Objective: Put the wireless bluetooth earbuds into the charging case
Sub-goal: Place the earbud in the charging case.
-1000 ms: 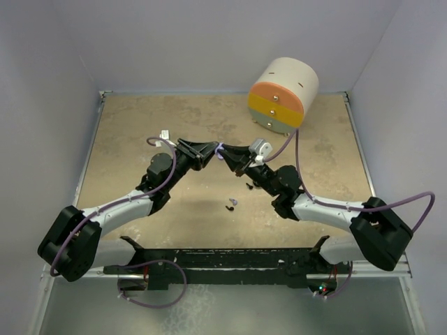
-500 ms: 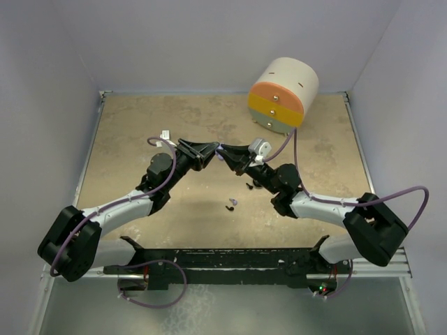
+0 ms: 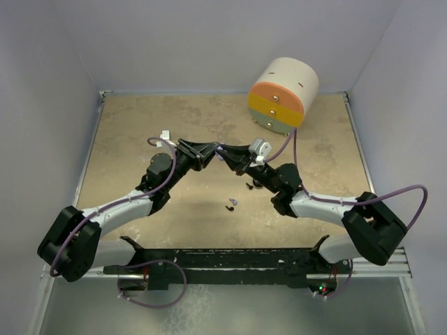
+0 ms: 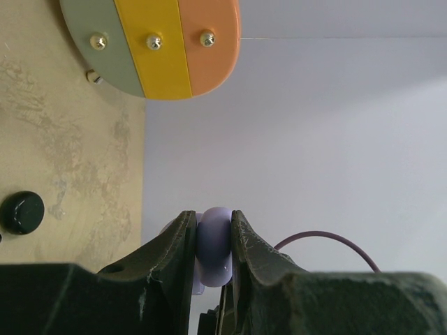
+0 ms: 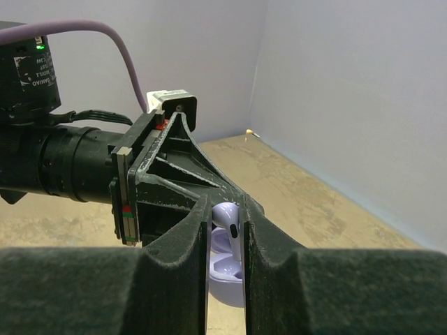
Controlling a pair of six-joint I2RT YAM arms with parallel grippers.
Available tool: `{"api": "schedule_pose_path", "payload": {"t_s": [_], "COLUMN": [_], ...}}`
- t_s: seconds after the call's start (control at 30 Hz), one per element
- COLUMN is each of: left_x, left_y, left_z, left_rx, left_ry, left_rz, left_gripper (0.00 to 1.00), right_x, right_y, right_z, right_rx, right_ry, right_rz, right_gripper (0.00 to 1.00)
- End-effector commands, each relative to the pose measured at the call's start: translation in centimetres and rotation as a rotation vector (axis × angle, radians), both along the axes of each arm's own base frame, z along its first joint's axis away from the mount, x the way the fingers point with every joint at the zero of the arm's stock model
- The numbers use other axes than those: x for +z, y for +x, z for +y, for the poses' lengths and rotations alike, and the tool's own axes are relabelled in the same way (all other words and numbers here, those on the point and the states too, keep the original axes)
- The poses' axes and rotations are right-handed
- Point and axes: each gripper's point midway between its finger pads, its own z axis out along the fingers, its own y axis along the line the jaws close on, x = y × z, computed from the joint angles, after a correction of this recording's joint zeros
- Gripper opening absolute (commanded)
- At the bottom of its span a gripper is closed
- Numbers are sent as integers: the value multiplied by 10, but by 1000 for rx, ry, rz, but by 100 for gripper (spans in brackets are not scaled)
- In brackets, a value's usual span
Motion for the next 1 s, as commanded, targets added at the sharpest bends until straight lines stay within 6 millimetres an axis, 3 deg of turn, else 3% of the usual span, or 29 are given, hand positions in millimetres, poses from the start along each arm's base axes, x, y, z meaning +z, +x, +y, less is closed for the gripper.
{"api": "schedule_pose_path", "payload": {"t_s": [0.0,0.97], "left_x": [44,56], "left_y": [-2,-5], "left_z": [2,4], "left_rx": [-3,-4], "left_ry": [-84,-106], "left_rz": [-85,-109], "left_gripper": [0,0], "right_x": [19,7], "right_y": [-5,-5], "right_z": [-3,-8], "right_rx": [18,14], "right_ry": [52,41], "right_rz": [-61,-40], "right_gripper": [0,0]}}
